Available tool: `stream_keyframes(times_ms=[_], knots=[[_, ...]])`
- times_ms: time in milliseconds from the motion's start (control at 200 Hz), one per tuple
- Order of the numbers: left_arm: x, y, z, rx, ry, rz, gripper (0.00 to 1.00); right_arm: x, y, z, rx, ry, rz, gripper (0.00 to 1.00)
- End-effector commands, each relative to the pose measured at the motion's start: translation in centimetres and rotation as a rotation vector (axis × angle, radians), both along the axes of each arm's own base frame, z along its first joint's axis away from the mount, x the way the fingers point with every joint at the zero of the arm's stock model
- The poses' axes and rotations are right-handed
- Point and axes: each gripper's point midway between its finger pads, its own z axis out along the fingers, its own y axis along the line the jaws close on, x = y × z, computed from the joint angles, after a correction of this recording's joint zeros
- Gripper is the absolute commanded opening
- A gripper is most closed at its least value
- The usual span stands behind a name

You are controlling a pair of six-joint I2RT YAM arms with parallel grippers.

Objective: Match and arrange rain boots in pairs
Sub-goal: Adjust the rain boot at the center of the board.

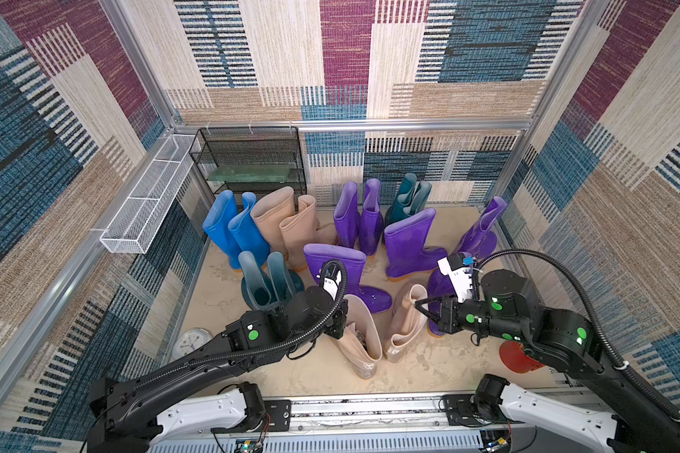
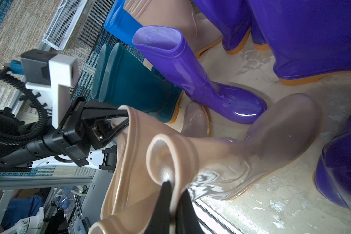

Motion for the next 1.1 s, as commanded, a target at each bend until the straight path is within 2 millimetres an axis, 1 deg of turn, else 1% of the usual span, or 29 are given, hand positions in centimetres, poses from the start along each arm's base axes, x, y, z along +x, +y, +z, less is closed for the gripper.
stream_keyframes(times_ms=[0,140,200,300,381,416,446,496,541,561,596,611,626,646,686,726,766,816,932,977,1052,1097], knots=[[0.8,-0.3,2.0,-0.024,-0.088,-0.001,0.00,0.7,-0.5,0.5,0.060,-0.003,-0.078,0.00],[0.8,0.0,2.2,-0.021,-0.097,0.000,0.00,0.2,-1.7,-0.5,0.122,0.031,-0.143,0.00],[0.7,0.1,2.1,-0.021,-0.098,0.000,0.00,-0.2,-1.6,-1.1,0.152,0.039,-0.132,0.00],[0.8,0.2,1.9,-0.012,-0.101,0.001,0.00,-0.6,-1.1,-3.0,0.164,0.082,-0.116,0.00],[0.8,0.2,1.9,-0.007,-0.105,-0.002,0.03,-0.5,-1.1,-4.4,0.137,0.103,-0.123,0.08],[0.8,0.2,2.0,-0.008,-0.106,-0.004,0.07,-0.4,-1.2,-4.5,0.126,0.099,-0.128,0.12],[0.8,0.1,2.0,-0.013,-0.108,-0.008,0.11,-0.2,-1.5,-4.4,0.116,0.091,-0.139,0.17],[0.8,0.0,1.9,-0.013,-0.106,-0.008,0.17,0.1,-1.9,-4.1,0.091,0.071,-0.157,0.23],[0.7,0.0,1.8,-0.009,-0.100,-0.010,0.26,0.3,-2.4,-3.7,0.063,0.053,-0.173,0.26],[0.7,0.0,1.8,-0.008,-0.098,-0.012,0.31,0.5,-2.6,-3.5,0.051,0.044,-0.184,0.28],[0.6,0.0,1.8,-0.008,-0.093,-0.015,0.42,0.8,-3.0,-3.1,0.027,0.028,-0.196,0.37],[0.6,0.0,1.8,-0.006,-0.092,-0.016,0.46,0.9,-3.2,-2.9,0.017,0.021,-0.202,0.44],[0.5,0.0,1.8,-0.006,-0.089,-0.017,0.48,0.9,-3.3,-2.8,0.005,0.016,-0.207,0.50],[0.5,0.0,1.8,-0.008,-0.088,-0.017,0.51,1.1,-3.5,-2.6,-0.009,0.007,-0.212,0.55],[0.4,0.1,2.0,-0.013,-0.088,-0.019,0.57,1.4,-3.9,-2.0,-0.036,-0.014,-0.226,0.62],[0.3,0.1,2.3,-0.015,-0.088,-0.022,0.63,1.7,-4.2,-1.4,-0.058,-0.039,-0.234,0.64],[0.3,0.2,2.8,-0.017,-0.093,-0.025,0.66,2.1,-4.4,-0.5,-0.076,-0.069,-0.246,0.66],[0.2,0.3,3.7,-0.020,-0.105,-0.031,0.69,2.8,-4.7,1.0,-0.093,-0.114,-0.262,0.69],[0.4,0.5,6.5,-0.014,-0.153,-0.040,0.76,5.1,-4.8,4.1,-0.161,-0.216,-0.316,0.76],[0.8,0.8,7.6,0.012,-0.182,-0.026,0.79,6.5,-5.0,5.2,-0.208,-0.256,-0.357,0.80],[2.0,1.4,9.1,0.083,-0.228,0.013,0.82,9.5,-5.3,6.9,-0.282,-0.326,-0.430,0.88],[3.1,1.8,9.6,0.129,-0.242,0.040,0.83,11.7,-5.4,7.9,-0.301,-0.363,-0.465,0.89]])
